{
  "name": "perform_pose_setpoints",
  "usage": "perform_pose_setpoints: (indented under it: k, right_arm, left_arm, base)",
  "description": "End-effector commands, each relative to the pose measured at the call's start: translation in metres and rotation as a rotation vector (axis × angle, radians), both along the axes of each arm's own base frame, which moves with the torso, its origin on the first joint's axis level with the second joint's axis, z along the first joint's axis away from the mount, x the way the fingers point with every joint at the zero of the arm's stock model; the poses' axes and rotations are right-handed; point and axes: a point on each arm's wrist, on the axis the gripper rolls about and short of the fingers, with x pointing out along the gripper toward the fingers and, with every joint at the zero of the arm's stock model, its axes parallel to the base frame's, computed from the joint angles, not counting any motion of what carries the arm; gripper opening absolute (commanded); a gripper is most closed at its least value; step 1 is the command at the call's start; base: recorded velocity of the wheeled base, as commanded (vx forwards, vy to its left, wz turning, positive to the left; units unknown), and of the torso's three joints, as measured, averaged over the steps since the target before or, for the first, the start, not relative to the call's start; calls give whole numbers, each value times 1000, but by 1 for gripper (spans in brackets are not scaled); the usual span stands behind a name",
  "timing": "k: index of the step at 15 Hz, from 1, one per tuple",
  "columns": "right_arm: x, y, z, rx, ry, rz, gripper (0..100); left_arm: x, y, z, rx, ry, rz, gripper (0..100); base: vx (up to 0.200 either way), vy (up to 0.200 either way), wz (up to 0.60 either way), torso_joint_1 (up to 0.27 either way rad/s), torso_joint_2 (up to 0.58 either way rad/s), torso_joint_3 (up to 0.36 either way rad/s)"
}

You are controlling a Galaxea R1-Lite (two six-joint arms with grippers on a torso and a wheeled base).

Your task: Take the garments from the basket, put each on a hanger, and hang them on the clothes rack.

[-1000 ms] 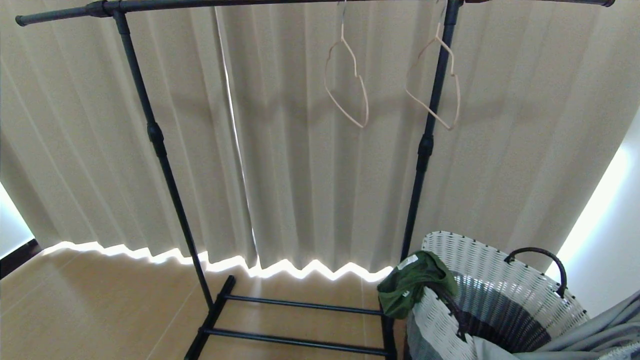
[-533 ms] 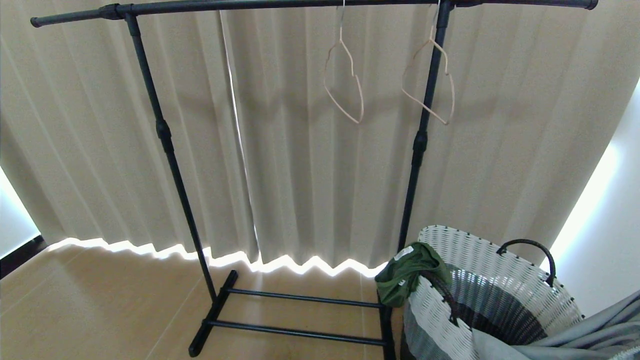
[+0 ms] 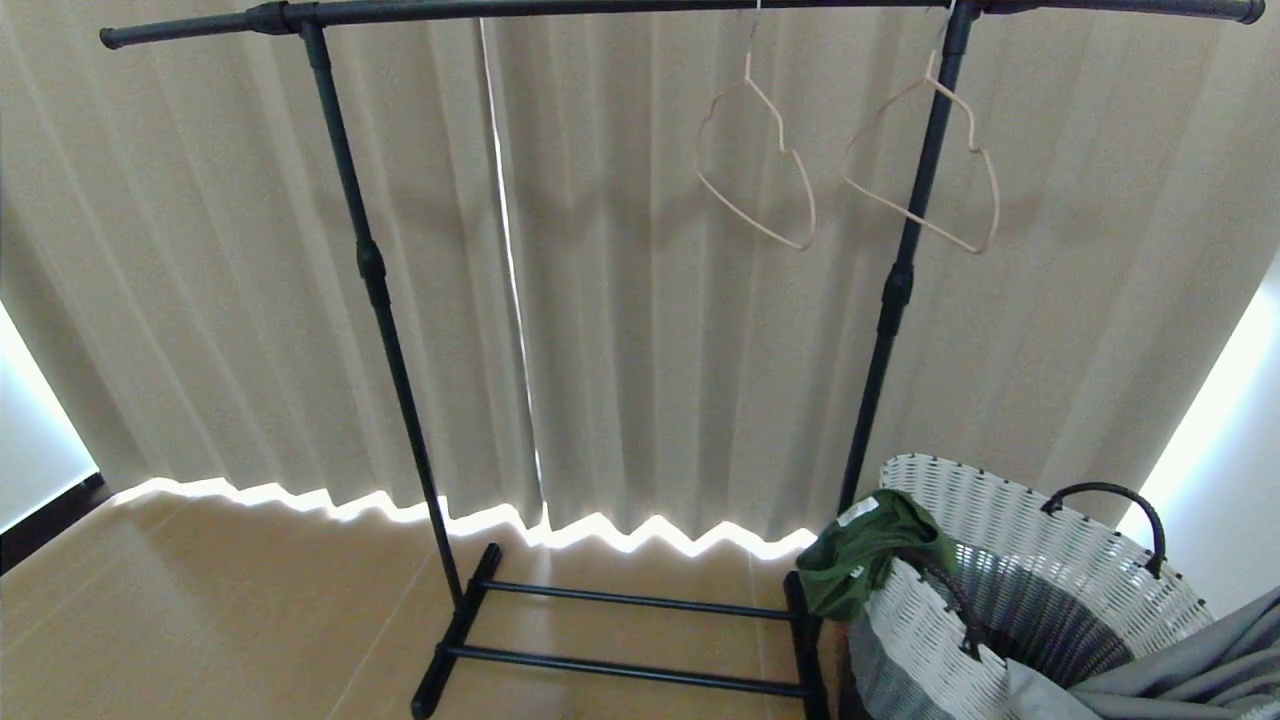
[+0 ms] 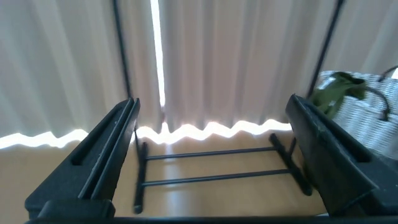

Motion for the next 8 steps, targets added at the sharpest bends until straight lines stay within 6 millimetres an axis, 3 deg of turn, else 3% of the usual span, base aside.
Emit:
perform_pose_setpoints:
  k: [1, 8]
  right_arm:
    - [1, 0, 0, -1, 2, 1, 0]
    - [3, 1, 5, 12, -6, 28, 0]
  left_arm:
    - [0, 0, 0, -3, -1, -1, 100]
    - [0, 0, -1, 102, -15, 0, 100]
  base:
    - [0, 200, 0, 2, -7, 2]
    - [0, 0, 0, 0, 0, 0]
